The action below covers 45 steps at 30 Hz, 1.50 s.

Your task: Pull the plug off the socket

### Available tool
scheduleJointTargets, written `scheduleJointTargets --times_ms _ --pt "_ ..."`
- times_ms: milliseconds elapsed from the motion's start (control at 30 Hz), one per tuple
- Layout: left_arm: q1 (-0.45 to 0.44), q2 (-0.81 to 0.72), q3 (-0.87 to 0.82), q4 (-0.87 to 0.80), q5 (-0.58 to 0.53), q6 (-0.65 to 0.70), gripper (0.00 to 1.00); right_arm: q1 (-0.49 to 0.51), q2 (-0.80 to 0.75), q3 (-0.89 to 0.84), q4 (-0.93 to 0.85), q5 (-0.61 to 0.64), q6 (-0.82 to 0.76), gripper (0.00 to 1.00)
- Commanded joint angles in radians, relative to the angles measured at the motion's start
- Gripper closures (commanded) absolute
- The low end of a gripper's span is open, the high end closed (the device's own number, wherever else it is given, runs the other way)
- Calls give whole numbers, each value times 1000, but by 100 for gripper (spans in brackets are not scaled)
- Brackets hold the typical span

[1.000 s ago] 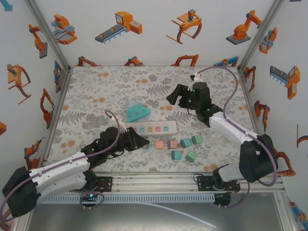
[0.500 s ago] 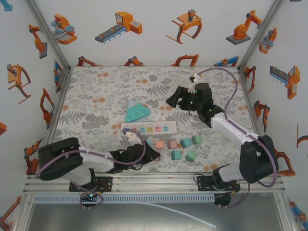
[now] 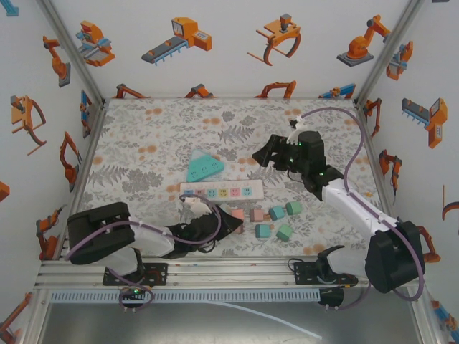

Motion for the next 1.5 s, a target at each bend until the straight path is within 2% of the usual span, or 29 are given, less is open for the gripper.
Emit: scheduleJointTargets --times_ms 0,300,433,600,733,800,933,1100,1200,1300,1467 --pt "-6 -91 32 -187 -56 -9 47 -7 -3 -1 10 24 -12 24" --pt "-6 -369 136 -654 -128 100 37 -8 20 66 -4 43 -24 24" --pt "15 -505 201 -848 -179 212 34 -14 26 84 -12 102 -60 24" --pt "149 -603 331 -1088 -200 484 30 -54 18 75 -47 258 -104 21" --pt "309 -650 395 -1152 -230 746 24 -116 0 44 -89 376 -122 17" --pt "407 -666 402 -1143 -230 834 16 -146 -19 17 -104 428 -141 14" --pt "612 -697 340 -998 -206 958 1 -214 -67 -47 -121 519 -200 10" --pt "816 -668 270 -868 -231 1075 3 -297 -99 -118 -122 641 -286 1" --pt "892 -645 209 -779 -270 1170 3 -346 -88 -156 -98 697 -319 0" --pt "954 -633 136 -685 -280 1263 3 -386 -47 -194 -29 698 -354 0" --pt "1011 -621 22 -536 -179 1442 3 -409 67 -229 104 663 -370 0"
